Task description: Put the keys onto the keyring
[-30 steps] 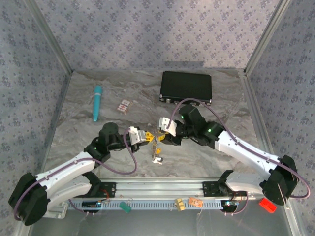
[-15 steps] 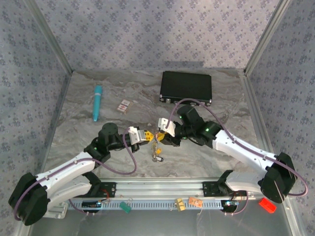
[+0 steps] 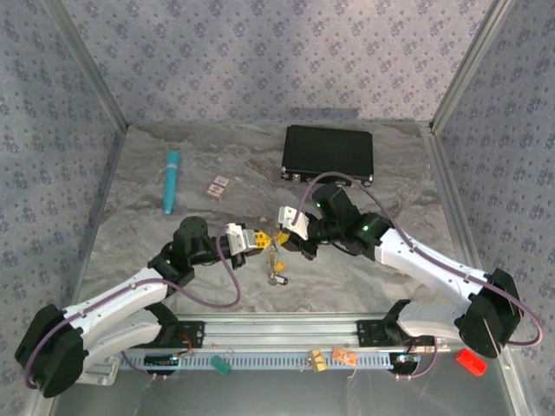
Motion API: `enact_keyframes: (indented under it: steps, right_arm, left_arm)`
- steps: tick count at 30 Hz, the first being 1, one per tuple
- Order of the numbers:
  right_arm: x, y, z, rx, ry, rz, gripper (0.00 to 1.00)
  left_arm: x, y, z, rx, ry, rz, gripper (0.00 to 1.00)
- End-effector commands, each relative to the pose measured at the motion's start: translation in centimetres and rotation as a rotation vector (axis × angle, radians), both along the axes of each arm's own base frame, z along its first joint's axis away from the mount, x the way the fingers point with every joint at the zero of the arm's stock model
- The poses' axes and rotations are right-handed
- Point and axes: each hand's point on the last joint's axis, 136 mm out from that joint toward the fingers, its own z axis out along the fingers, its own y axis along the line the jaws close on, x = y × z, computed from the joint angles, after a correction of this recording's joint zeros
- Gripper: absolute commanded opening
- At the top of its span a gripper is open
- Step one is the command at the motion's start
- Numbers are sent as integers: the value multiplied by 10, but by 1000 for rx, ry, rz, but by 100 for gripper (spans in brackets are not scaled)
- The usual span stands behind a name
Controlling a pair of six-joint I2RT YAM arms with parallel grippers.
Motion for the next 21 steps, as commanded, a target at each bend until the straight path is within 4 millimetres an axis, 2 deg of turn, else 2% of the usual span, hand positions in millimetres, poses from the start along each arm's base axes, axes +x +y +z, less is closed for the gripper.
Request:
enact_keyframes:
  steps: [1, 6, 10, 15, 21]
  right_arm:
    - [7, 0, 4, -5, 0, -24, 0]
    - [10, 2, -9, -50, 44, -30, 0]
    - [14, 7, -2, -21, 20, -41, 0]
    - [10, 1, 13, 51, -65, -51, 18]
    - [-5, 4, 18, 89, -69, 19, 22]
  left_arm:
    - [-11, -2, 24, -80, -45, -52, 0]
    - [-13, -3, 36, -119, -54, -67, 0]
    - [-11, -4, 34, -121, -54, -62, 0]
    - [-8, -4, 26, -113, -35, -45, 0]
    - [-5, -6, 23, -133, -12, -37, 0]
